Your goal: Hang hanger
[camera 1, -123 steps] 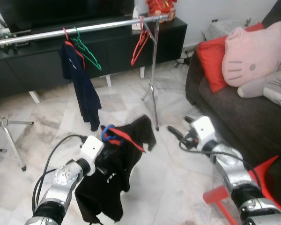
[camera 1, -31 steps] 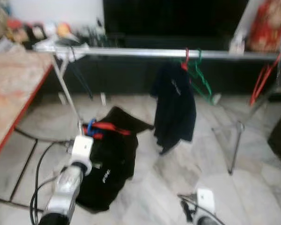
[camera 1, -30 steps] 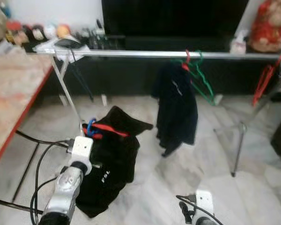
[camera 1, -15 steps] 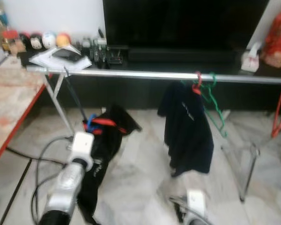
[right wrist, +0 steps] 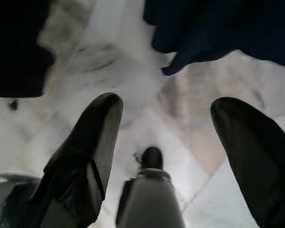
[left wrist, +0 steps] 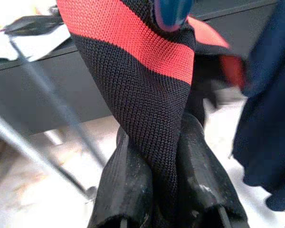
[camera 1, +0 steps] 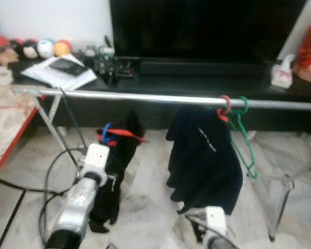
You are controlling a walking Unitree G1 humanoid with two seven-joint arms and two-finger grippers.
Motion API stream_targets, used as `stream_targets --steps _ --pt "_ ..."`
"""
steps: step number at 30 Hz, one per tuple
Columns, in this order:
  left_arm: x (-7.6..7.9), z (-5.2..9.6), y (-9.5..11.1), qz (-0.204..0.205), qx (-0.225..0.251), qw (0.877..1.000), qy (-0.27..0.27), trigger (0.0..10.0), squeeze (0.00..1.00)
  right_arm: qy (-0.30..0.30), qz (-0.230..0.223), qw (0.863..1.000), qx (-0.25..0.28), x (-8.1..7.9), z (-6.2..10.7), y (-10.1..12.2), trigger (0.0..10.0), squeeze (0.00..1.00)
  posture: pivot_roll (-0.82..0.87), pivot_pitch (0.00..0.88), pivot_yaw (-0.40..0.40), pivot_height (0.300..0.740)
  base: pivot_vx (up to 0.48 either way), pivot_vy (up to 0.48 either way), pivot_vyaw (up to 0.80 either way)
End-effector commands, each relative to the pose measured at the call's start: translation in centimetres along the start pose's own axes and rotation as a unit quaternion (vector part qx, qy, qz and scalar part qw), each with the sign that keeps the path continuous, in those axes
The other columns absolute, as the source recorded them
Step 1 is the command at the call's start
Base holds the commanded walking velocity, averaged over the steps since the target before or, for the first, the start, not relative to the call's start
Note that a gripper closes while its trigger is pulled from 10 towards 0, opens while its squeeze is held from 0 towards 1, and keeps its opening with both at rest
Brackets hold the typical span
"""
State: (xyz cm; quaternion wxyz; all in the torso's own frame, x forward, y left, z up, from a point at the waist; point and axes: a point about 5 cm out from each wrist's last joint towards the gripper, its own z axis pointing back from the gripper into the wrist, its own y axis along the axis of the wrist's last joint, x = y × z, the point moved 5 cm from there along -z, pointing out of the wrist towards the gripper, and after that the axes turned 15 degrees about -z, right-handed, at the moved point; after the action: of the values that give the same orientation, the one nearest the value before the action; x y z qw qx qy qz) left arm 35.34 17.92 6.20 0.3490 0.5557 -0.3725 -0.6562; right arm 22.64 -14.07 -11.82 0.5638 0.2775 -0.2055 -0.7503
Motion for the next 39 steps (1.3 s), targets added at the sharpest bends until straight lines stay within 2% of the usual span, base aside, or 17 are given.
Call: stream_targets --steps 1,7,12,27,32,39 --pt "0.2 -0.2 0.7 0.001 0.012 1.0 0.0 10.0 0.0 -0.013 0.002 1.0 -0.007 0.7 0.0 -0.2 10.0 0.0 -0.05 0.01 -0.011 0.74 0.0 -0.337 0.63" --pt "0.3 -0.3 0.7 -0.003 0.011 1.0 -0.001 10.0 0.0 -0.012 -0.005 1.0 -0.014 1.3 0.3 -1.0 10.0 0.0 -0.05 0.002 -0.012 0.74 0.04 -0.344 0.21" --pt "0.3 -0.2 0.7 -0.004 0.011 1.0 0.0 10.0 0.0 -0.009 0.009 1.0 -0.014 1.1 0.3 -1.0 10.0 0.0 -0.05 0.0 -0.01 0.74 0.197 -0.364 0.0" --pt "-0.4 0.0 0.0 -0.008 -0.001 1.0 0.016 10.0 0.0 -0.01 0.016 1.0 -0.016 1.1 0.3 -1.2 10.0 0.0 -0.05 0.0 -0.013 0.74 0.253 -0.377 0.0" --pt "-0.6 0.2 -0.1 0.003 0.004 1.0 0.017 10.0 0.0 -0.008 0.019 1.0 -0.016 1.1 0.3 -1.1 10.0 0.0 -0.05 0.005 -0.016 0.74 0.0 0.0 0.0" --pt "-1.9 1.3 -1.3 0.001 -0.002 1.0 0.026 10.0 0.0 -0.01 0.019 1.0 -0.015 1.3 0.3 -1.1 10.0 0.0 -0.05 0.018 -0.018 0.74 0.0 0.0 0.0"
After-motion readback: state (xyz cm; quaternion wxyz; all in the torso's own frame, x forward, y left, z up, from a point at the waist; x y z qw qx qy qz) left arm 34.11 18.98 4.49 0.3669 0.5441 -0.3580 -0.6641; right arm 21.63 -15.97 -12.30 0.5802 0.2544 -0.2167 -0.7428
